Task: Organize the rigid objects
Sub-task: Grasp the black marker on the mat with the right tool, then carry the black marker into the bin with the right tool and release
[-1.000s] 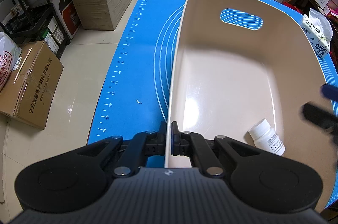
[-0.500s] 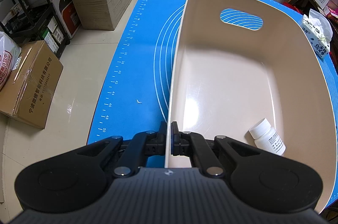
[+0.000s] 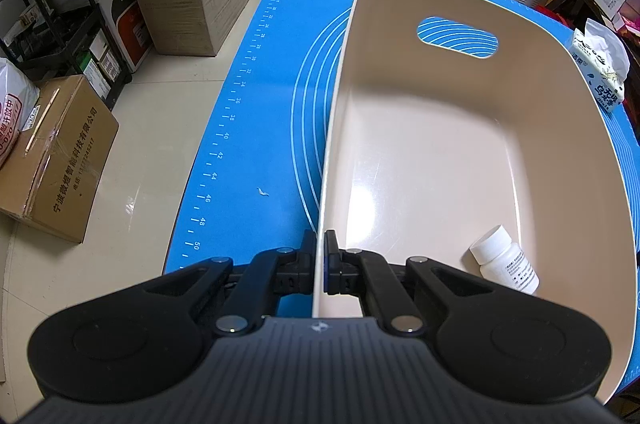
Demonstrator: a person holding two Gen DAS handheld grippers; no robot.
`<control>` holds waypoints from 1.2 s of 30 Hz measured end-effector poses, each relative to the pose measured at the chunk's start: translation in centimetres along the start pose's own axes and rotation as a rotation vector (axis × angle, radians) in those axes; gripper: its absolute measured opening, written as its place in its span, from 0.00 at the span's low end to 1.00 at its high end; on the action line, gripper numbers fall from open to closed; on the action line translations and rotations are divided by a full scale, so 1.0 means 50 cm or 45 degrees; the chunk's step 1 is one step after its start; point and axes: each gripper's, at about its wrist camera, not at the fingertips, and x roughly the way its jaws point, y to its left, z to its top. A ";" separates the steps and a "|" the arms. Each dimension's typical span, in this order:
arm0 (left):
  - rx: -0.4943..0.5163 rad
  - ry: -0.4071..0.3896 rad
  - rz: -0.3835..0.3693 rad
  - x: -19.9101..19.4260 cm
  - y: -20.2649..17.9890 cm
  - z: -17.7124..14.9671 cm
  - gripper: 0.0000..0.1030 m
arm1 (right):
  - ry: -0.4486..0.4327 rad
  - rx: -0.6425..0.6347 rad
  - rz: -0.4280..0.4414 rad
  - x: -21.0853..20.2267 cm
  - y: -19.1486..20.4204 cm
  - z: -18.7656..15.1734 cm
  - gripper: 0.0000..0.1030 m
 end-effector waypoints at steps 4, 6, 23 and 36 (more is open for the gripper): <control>0.000 0.000 0.000 0.000 0.001 0.000 0.04 | 0.070 0.092 -0.008 0.022 -0.012 -0.026 0.75; 0.001 -0.001 0.001 0.000 0.001 0.000 0.04 | 0.096 0.121 -0.020 0.032 -0.015 -0.036 0.75; 0.000 -0.001 0.000 0.001 0.002 0.000 0.04 | 0.084 0.193 -0.143 0.057 0.003 -0.057 0.27; 0.000 -0.001 -0.001 0.001 0.002 -0.001 0.04 | -0.024 0.187 -0.139 0.022 -0.008 -0.046 0.23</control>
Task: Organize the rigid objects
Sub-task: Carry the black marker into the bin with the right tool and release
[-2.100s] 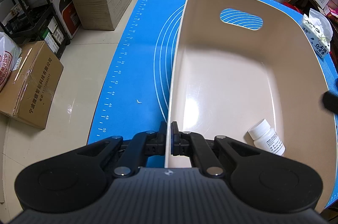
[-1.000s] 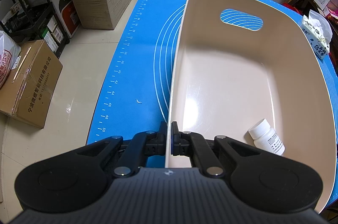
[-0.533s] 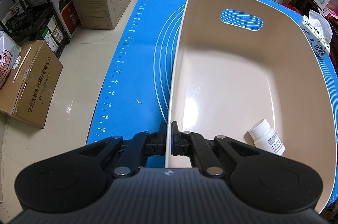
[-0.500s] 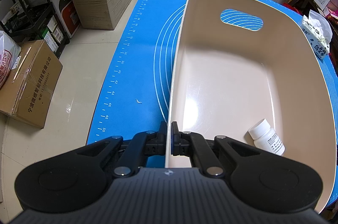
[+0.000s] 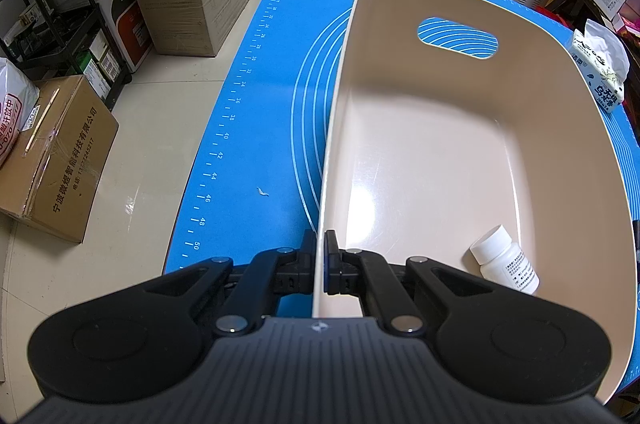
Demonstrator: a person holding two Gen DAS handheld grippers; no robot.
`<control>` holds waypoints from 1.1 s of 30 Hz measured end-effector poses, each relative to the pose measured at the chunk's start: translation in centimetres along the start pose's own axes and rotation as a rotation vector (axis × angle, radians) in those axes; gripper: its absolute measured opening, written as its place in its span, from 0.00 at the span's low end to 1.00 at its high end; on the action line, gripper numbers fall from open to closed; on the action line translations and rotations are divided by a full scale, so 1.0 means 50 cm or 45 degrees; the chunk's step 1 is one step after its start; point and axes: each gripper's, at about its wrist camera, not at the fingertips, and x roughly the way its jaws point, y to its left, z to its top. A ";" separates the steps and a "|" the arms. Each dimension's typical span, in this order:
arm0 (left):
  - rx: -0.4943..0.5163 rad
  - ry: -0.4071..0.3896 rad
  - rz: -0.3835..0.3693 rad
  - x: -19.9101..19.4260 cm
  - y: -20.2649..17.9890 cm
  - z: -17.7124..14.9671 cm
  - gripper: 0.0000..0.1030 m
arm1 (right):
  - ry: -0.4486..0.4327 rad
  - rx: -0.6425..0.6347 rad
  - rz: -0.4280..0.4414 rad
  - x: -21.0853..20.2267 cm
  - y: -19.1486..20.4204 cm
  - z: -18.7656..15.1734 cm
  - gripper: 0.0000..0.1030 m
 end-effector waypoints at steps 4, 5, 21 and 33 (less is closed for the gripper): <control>-0.001 0.000 -0.001 0.000 0.000 0.000 0.04 | -0.054 -0.001 0.005 -0.019 0.000 0.016 0.23; -0.001 0.000 0.000 0.000 0.000 0.000 0.04 | -0.069 -0.005 0.006 -0.025 0.000 0.020 0.23; -0.001 -0.001 0.001 0.000 0.002 -0.001 0.04 | -0.331 -0.115 0.211 -0.154 0.103 0.156 0.23; -0.001 -0.001 0.001 0.000 0.002 -0.001 0.04 | -0.402 -0.285 0.428 -0.199 0.270 0.206 0.23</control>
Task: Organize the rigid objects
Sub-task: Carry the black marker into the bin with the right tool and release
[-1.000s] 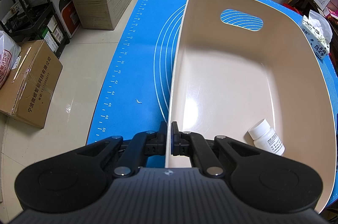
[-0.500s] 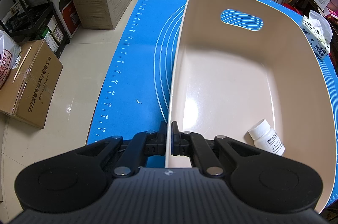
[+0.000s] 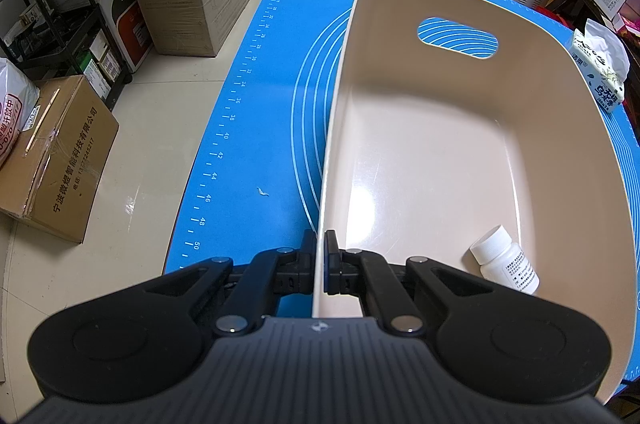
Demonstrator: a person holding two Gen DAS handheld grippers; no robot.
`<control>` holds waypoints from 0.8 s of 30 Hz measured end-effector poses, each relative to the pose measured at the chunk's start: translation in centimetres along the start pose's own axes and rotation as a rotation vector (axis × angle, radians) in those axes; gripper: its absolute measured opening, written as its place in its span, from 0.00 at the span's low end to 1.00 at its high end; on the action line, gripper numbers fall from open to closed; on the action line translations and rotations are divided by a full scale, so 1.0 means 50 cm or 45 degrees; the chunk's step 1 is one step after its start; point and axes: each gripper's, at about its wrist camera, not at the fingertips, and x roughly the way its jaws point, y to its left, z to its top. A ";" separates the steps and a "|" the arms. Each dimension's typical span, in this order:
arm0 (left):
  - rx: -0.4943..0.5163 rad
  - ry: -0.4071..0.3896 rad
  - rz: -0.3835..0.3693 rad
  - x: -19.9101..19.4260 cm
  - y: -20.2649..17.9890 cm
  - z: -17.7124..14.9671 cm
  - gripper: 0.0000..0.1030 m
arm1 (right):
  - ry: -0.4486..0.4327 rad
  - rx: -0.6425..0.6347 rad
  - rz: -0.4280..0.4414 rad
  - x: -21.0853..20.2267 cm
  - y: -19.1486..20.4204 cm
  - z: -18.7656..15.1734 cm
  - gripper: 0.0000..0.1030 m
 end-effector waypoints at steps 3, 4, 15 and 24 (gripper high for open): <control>0.000 0.000 0.000 0.000 0.000 0.000 0.04 | 0.035 -0.030 0.046 0.023 0.034 0.002 0.23; 0.000 0.000 0.000 0.000 0.000 0.000 0.04 | 0.048 -0.041 0.059 0.030 0.044 0.001 0.23; 0.000 0.001 -0.001 0.000 0.000 0.000 0.04 | 0.247 -0.149 0.137 0.124 0.141 -0.051 0.23; 0.000 0.000 0.000 0.000 0.000 0.000 0.04 | 0.443 -0.213 0.184 0.179 0.163 -0.101 0.24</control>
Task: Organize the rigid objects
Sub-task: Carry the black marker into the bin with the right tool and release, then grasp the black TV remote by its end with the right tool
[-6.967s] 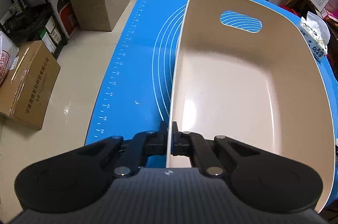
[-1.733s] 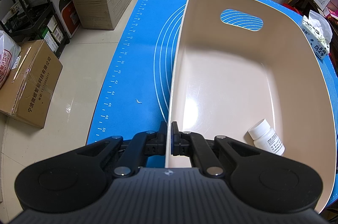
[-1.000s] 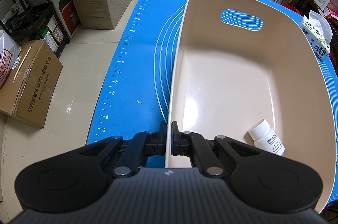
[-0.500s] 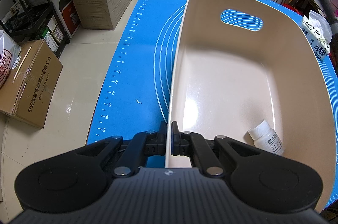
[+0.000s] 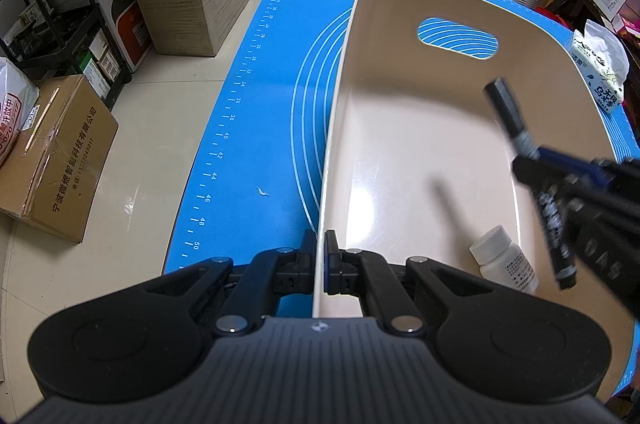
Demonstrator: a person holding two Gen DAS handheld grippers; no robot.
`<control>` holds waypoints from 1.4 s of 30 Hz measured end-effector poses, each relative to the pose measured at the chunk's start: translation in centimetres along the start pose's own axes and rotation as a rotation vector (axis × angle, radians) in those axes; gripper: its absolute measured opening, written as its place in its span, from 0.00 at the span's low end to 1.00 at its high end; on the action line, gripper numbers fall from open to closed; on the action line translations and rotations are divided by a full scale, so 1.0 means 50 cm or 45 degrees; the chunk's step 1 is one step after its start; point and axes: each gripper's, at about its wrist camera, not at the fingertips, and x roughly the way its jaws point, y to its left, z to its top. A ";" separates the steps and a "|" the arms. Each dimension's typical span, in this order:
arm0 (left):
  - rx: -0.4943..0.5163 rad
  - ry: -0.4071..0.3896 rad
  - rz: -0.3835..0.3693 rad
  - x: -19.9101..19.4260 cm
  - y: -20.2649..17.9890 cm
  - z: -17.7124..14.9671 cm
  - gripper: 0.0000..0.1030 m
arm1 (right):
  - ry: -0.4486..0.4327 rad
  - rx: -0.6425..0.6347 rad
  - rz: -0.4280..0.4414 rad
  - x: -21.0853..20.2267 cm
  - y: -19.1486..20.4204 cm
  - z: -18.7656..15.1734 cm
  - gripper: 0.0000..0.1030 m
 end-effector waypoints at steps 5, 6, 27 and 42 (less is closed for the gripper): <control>0.001 0.000 0.000 0.000 0.000 0.000 0.04 | -0.017 0.042 0.007 -0.003 -0.014 -0.010 0.42; 0.000 0.000 0.000 0.000 0.000 0.000 0.04 | -0.026 0.050 0.010 -0.008 -0.018 -0.009 0.46; -0.012 0.000 -0.014 0.003 0.000 -0.002 0.04 | -0.228 0.296 -0.229 -0.156 -0.246 -0.046 0.82; -0.007 0.001 -0.006 0.004 0.001 -0.002 0.04 | -0.038 0.508 -0.331 -0.065 -0.356 -0.170 0.82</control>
